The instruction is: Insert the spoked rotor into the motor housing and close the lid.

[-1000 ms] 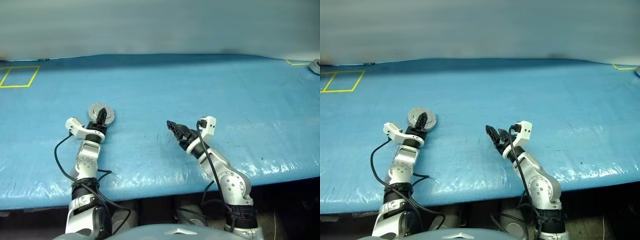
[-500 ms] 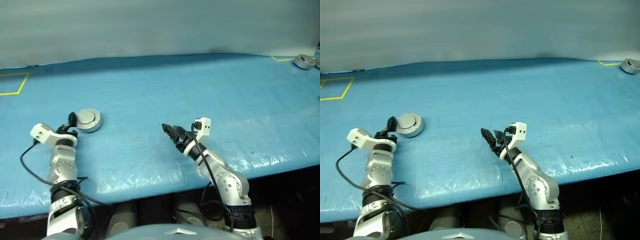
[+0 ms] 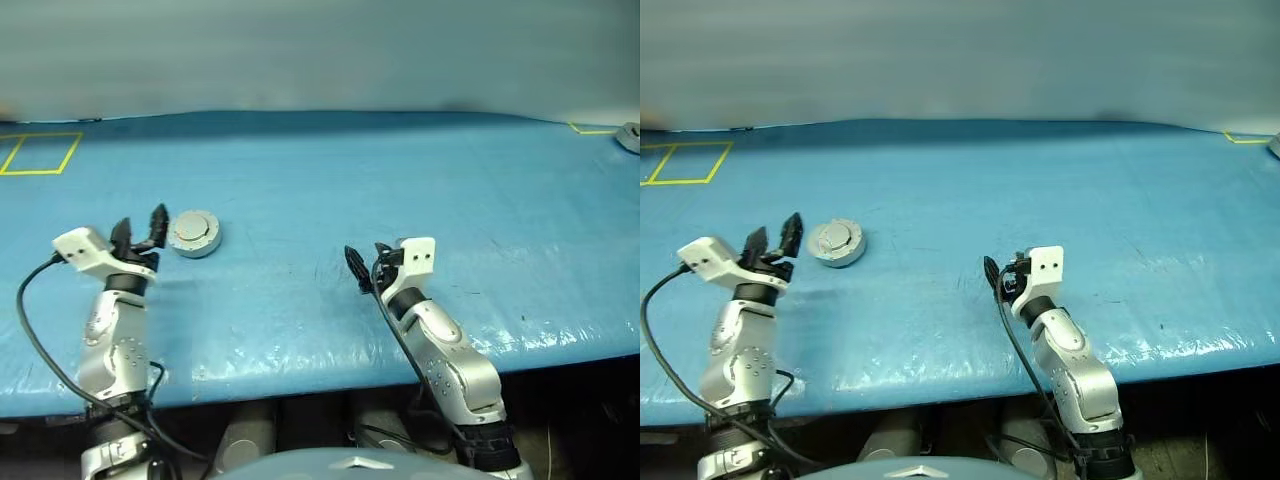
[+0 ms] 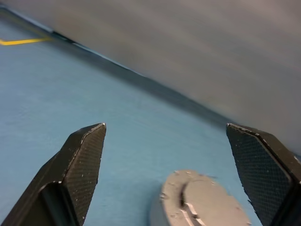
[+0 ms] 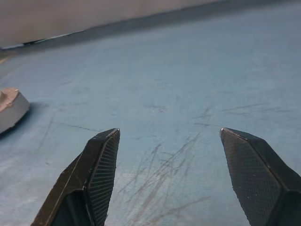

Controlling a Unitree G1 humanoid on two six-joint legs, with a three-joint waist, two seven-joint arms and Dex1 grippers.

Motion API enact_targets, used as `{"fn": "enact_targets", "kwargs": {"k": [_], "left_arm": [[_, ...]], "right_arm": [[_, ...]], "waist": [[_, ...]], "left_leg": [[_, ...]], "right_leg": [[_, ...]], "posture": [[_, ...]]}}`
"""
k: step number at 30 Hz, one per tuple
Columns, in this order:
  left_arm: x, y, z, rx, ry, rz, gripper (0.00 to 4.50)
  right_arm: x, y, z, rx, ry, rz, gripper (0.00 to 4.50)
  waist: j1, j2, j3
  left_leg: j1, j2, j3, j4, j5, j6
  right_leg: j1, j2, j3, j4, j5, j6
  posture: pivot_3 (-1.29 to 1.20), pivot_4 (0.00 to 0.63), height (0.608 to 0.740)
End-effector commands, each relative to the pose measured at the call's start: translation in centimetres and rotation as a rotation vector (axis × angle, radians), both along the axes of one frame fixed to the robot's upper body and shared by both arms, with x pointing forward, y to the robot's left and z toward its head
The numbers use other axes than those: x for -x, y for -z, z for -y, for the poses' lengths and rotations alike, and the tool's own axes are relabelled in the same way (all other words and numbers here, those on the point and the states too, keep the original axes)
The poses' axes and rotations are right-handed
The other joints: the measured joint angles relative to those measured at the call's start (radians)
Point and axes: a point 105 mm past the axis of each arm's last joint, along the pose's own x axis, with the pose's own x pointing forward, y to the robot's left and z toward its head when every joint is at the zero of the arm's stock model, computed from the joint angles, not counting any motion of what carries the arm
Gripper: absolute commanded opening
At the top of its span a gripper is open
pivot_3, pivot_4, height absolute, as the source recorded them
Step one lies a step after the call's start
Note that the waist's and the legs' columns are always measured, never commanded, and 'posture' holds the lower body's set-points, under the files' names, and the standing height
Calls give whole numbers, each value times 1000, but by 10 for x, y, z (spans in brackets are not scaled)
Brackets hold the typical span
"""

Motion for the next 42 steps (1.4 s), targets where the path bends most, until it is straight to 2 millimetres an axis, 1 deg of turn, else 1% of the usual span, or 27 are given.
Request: {"fn": "enact_targets", "kwargs": {"k": [1, 4, 6, 8, 11, 14, 16, 18, 22, 28, 33, 36, 40, 42], "left_arm": [[7, -8, 28, -76, 35, 29, 4356], [14, 3, 41, -112, 12, -12, 4356], [20, 15, 54, -116, 15, -57, 4356], [27, 24, 67, -143, 39, -83, 4356], [33, 38, 79, -153, 72, -123, 4356], [36, 41, 87, -153, 110, -126, 4356], [40, 41, 98, -192, 191, -114, 4356], [42, 40, 104, -187, 233, -104, 4356], [38, 40, 100, -175, 183, -106, 4356], [36, 36, 102, -181, 192, -86, 4356], [36, 38, 100, -184, 172, -90, 4356], [35, 38, 99, -143, 155, -90, 4356], [33, 34, 100, -207, 166, -63, 4356], [32, 33, 101, -183, 164, -63, 4356]], "right_arm": [[6, -16, 4, 89, 63, 102, 3589], [10, -14, 18, 139, 176, 107, 3589], [13, -11, 29, 203, 245, 114, 3589], [16, -6, 35, 258, 272, 115, 3589], [21, -1, 41, 290, 307, 101, 3589], [23, 2, 40, 296, 303, 94, 3589], [25, 4, 39, 291, 294, 84, 3589], [25, 5, 39, 295, 288, 83, 3589], [24, 5, 36, 288, 294, 84, 3589], [20, 3, 36, 282, 303, 89, 3589], [17, 5, 40, 293, 330, 81, 3589], [15, 3, 39, 287, 328, 89, 3589], [14, 0, 37, 279, 326, 107, 3589], [13, 0, 37, 283, 326, 105, 3589]], "waist": [[-6, 0, 0], [-6, 0, 0], [-5, 0, 0], [-2, 0, 0], [0, 0, 0], [0, 0, 0], [-1, 0, 0], [-1, 0, 0], [0, 0, 0], [0, 0, 0], [0, 0, 0], [0, 0, 0], [0, 0, 0], [0, 0, 0]], "left_leg": [[0, 1, 1, -1, 0, 0], [-1, 3, 1, -1, 0, -1], [-1, 4, 2, -1, 0, -1], [-2, 4, 3, 0, 0, -1], [-3, 3, 3, 1, 0, -1], [-5, 5, 3, 1, 0, -1], [-5, 6, 4, 1, 0, -1], [-6, 6, 5, 0, -1, -1], [-7, 6, 6, 0, -1, -1], [-7, 6, 6, 1, -1, -1], [-7, 6, 7, 1, -1, -1], [-7, 6, 8, 1, -1, -1], [-7, 6, 8, 1, -1, -1], [-7, 6, 8, 1, -1, -1]], "right_leg": [[-1, 2, 0, 0, 0, 0], [-2, 4, 0, 1, -1, -2], [-3, 4, 0, 1, -1, -2], [-3, 3, 0, 1, -1, -2], [-4, 1, -1, 1, -1, -1], [-7, 1, -1, 1, -1, -1], [-8, 1, -1, 2, -1, -1], [-10, 2, -1, 2, -1, -1], [-11, 2, -1, 2, -1, -1], [-10, 2, -1, 2, -1, -1], [-10, 2, -1, 2, -1, -1], [-10, 2, -1, 2, -1, -1], [-10, 2, -1, 2, -1, -1], [-10, 2, -2, 2, -1, -1]], "posture": [[0, 150, 740], [0, 150, 740], [0, 150, 740], [0, 150, 740], [0, 150, 740], [0, 150, 740], [0, 150, 740], [0, 150, 740], [0, 150, 740], [0, 150, 740], [0, 150, 740], [0, 150, 740], [0, 150, 740], [0, 150, 740]]}}
